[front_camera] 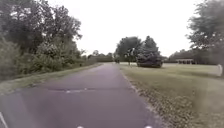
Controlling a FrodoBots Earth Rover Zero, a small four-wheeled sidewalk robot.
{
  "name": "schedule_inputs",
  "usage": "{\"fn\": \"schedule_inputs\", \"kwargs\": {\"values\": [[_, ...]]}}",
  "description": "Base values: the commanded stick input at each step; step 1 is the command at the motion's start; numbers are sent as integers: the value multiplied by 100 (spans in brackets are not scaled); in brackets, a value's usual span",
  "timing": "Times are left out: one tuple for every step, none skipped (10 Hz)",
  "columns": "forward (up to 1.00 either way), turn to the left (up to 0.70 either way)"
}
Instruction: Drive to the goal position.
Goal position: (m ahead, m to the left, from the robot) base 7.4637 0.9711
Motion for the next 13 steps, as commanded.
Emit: {"fn": "schedule_inputs", "kwargs": {"values": [[70, 1], [70, 1], [70, 0], [70, 0], [70, 0], [70, 0], [70, 0], [70, 0], [70, 0], [70, 0], [70, 0], [70, 0], [70, 0]]}}
